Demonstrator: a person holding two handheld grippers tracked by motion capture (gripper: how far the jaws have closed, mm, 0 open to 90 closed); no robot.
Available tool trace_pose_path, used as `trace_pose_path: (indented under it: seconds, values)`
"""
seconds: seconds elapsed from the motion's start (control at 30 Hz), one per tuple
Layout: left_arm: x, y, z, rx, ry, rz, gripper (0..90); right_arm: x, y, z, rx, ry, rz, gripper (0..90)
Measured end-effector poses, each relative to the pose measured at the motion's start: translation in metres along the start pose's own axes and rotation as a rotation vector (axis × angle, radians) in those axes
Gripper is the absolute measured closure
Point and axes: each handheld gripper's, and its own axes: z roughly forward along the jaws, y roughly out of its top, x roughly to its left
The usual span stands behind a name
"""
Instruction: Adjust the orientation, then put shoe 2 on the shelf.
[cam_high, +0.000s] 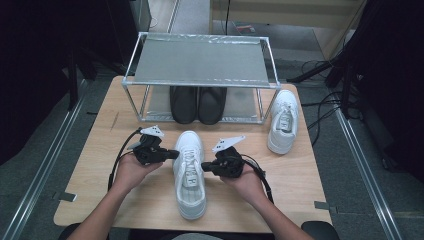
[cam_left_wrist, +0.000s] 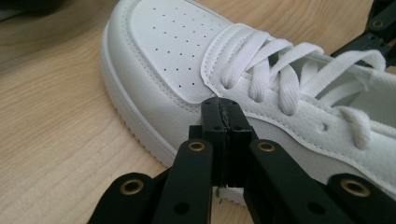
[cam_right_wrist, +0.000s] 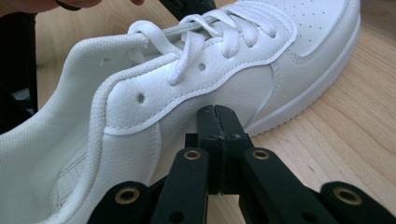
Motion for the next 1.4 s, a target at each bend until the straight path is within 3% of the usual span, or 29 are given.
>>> trace_pose_path:
  seconds: [0.23,0.37,0.5,0.6,0.9,1.23,1.4]
  values:
    - [0.009,0.002,-0.002,-0.01,-0.018,-0.011,89.3,-0.002,0.0,0.0,-0.009,0.005,0.005,90.0]
    - [0.007,0.001,-0.008,-0.005,-0.038,-0.008,85.7,-0.008,-0.001,-0.007,-0.033,-0.001,0.005,82.6]
    - [0.004,0.001,-0.016,-0.028,-0.056,-0.012,78.0,-0.016,-0.004,-0.014,-0.047,-0.015,0.024,75.2]
    - [0.001,0.002,-0.017,-0.01,-0.049,0.001,71.1,-0.02,-0.005,-0.019,-0.067,-0.033,0.023,70.7]
    - [-0.001,0.003,-0.02,-0.007,-0.066,-0.01,60.1,-0.029,-0.007,-0.033,-0.111,-0.078,0.034,67.2]
    - [-0.001,0.002,-0.017,0.009,-0.081,0.014,45.8,-0.044,-0.006,-0.055,-0.159,-0.128,0.072,64.0]
    - [-0.003,0.002,-0.019,-0.006,-0.065,0.046,43.4,-0.053,-0.008,-0.068,-0.182,-0.162,0.093,62.1]
